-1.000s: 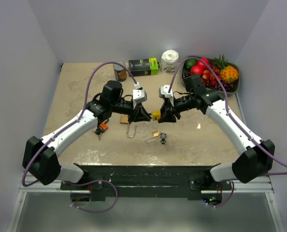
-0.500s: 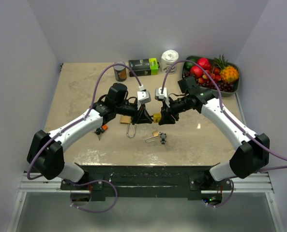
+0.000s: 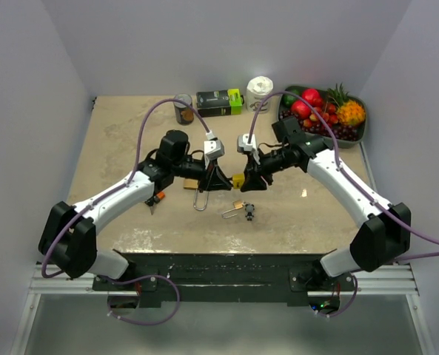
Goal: Lock with the key
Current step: Lock the lock.
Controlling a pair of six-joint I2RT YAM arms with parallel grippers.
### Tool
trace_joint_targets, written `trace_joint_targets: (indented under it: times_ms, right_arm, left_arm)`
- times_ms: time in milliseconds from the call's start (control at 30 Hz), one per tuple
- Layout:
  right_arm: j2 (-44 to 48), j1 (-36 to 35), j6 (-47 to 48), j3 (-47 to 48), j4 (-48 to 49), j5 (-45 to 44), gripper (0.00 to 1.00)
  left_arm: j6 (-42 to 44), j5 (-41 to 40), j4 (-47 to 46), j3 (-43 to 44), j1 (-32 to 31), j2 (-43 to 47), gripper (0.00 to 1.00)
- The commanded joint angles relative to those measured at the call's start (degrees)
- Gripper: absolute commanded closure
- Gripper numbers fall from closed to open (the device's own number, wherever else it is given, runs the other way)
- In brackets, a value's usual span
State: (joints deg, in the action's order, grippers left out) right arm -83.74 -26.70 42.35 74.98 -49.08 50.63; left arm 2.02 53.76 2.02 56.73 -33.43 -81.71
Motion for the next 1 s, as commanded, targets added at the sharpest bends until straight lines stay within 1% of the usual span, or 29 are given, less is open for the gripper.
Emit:
trace_joint_targets:
  times_ms: [0,33,100,167,200,233,267,367,400,533,667,733,967]
  right_arm:
    - [0.95,2.60,5.72,3.15,0.14,9.41,0.45]
    - [0.95,3.31,8.69,4.46,-1.53,8.96,0.40]
    - [0.43,5.76,11.34,5.61,-6.45,8.61,0.28]
    - [0.25,7.27,13.28,7.10,-9.87,8.61,0.25]
    - [0.16,8.41,13.98,7.72,-11.03,8.43,0.23]
    - [0.16,8.76,15.21,8.59,-11.99,8.00,0.23]
    - [0.33,8.94,15.66,8.86,-13.22,7.82,0.23]
    - [0.95,9.12,17.33,8.78,-13.85,7.46,0.25]
    - [1.04,9.03,17.07,8.61,-13.33,7.64,0.27]
    - [0.87,8.07,13.21,7.99,-10.78,8.78,0.34]
    - [0.86,4.82,8.73,7.46,-5.61,8.34,0.43]
    - [0.95,3.94,6.27,7.02,-2.88,8.17,0.44]
    - [-0.01,1.30,4.15,6.23,0.74,6.50,0.51]
  left_arm:
    - [6.58,3.90,-2.23,3.47,1.43,3.66,1.00]
    - [9.11,4.16,0.06,3.82,2.57,3.67,1.00]
    - [9.49,5.12,1.75,3.91,4.42,3.58,1.00]
    - [12.03,5.74,4.38,4.87,6.09,3.40,1.00]
    - [13.35,5.92,7.27,5.23,6.27,3.31,1.00]
    - [15.62,5.92,8.34,5.41,6.27,3.40,1.00]
    - [15.91,6.01,8.70,5.41,6.27,3.40,1.00]
    - [15.82,6.27,8.79,5.23,6.27,3.31,1.00]
    - [15.56,6.27,8.44,5.23,6.27,3.14,1.00]
    - [14.68,6.27,7.30,5.23,6.18,3.05,1.00]
    - [14.33,6.45,6.94,5.15,6.01,2.87,1.00]
    - [14.41,6.10,6.94,4.97,5.75,2.87,1.00]
    - [14.15,5.83,6.59,4.53,5.57,3.40,1.00]
